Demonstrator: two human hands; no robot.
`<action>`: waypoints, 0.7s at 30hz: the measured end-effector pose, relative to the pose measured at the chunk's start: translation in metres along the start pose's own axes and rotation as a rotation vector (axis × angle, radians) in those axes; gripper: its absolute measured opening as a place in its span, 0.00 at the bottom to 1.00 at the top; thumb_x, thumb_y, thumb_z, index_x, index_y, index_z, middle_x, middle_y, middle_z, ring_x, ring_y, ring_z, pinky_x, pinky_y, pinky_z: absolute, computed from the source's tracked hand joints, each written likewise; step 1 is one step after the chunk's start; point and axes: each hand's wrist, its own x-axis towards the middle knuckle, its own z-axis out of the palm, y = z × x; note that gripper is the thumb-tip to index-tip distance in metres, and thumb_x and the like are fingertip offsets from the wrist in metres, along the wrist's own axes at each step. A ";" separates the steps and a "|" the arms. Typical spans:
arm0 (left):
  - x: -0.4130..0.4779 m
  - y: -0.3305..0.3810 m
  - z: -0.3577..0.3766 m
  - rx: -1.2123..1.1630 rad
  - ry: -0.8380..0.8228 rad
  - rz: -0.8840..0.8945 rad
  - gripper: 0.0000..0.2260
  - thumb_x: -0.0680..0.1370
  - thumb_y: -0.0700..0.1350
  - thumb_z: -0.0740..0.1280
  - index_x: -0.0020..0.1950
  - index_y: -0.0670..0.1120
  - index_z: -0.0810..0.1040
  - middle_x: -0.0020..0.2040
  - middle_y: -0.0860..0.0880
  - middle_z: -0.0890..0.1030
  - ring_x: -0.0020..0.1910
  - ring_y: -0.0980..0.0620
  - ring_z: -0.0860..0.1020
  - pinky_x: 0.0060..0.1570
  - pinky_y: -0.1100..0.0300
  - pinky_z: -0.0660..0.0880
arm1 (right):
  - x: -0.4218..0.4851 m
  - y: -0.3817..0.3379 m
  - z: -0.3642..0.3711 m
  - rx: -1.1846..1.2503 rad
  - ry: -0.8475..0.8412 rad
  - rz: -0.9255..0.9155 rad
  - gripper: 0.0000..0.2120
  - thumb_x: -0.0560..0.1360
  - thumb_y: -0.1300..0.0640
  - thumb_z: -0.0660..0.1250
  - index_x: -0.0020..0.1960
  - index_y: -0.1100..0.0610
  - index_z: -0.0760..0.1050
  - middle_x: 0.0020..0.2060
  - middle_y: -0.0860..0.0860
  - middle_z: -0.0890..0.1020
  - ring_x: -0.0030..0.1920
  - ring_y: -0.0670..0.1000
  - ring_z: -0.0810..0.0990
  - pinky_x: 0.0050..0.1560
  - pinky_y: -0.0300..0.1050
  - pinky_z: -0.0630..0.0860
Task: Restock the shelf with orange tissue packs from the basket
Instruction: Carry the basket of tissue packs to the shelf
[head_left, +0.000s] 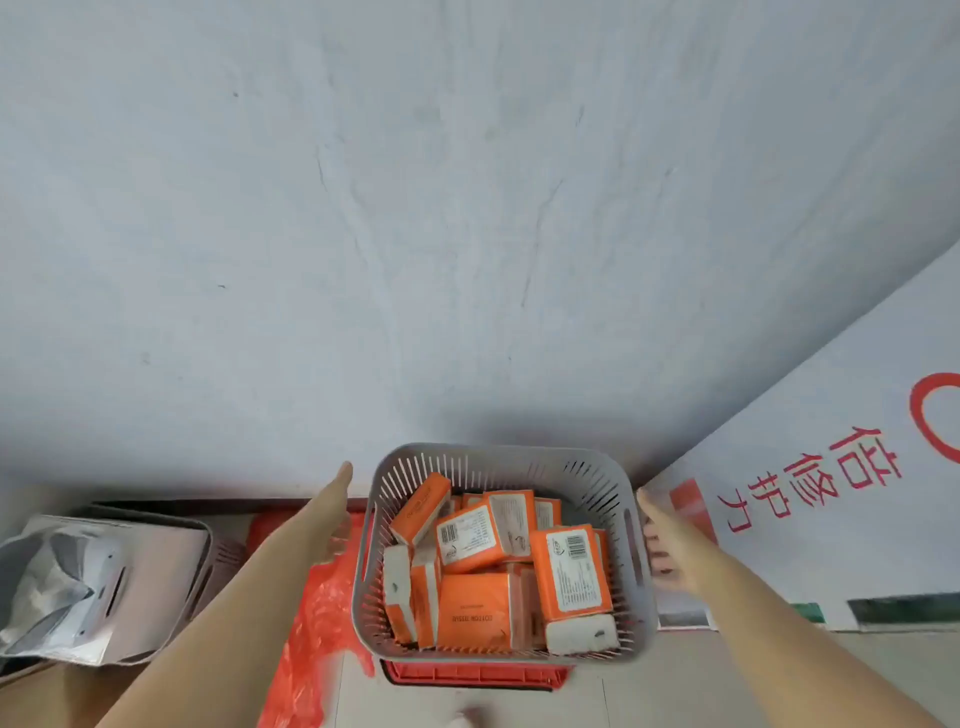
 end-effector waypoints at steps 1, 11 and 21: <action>0.010 0.001 0.001 -0.013 -0.035 -0.017 0.42 0.73 0.74 0.47 0.53 0.36 0.75 0.49 0.41 0.78 0.49 0.42 0.76 0.55 0.48 0.71 | 0.009 -0.004 0.007 -0.002 0.048 -0.014 0.36 0.74 0.33 0.59 0.70 0.60 0.67 0.65 0.61 0.74 0.63 0.63 0.73 0.64 0.58 0.71; 0.067 0.000 0.016 -0.212 -0.247 -0.173 0.40 0.69 0.76 0.53 0.31 0.39 0.76 0.35 0.41 0.78 0.33 0.44 0.75 0.45 0.50 0.75 | 0.051 -0.012 0.022 0.010 -0.058 0.069 0.37 0.70 0.29 0.60 0.60 0.60 0.73 0.57 0.59 0.78 0.59 0.61 0.75 0.61 0.57 0.68; -0.020 0.030 0.003 -0.179 -0.153 -0.068 0.39 0.73 0.73 0.49 0.21 0.41 0.71 0.22 0.44 0.73 0.17 0.46 0.71 0.21 0.62 0.72 | -0.005 -0.016 -0.009 0.261 -0.103 0.125 0.35 0.63 0.23 0.60 0.30 0.57 0.72 0.30 0.56 0.78 0.35 0.55 0.74 0.45 0.48 0.72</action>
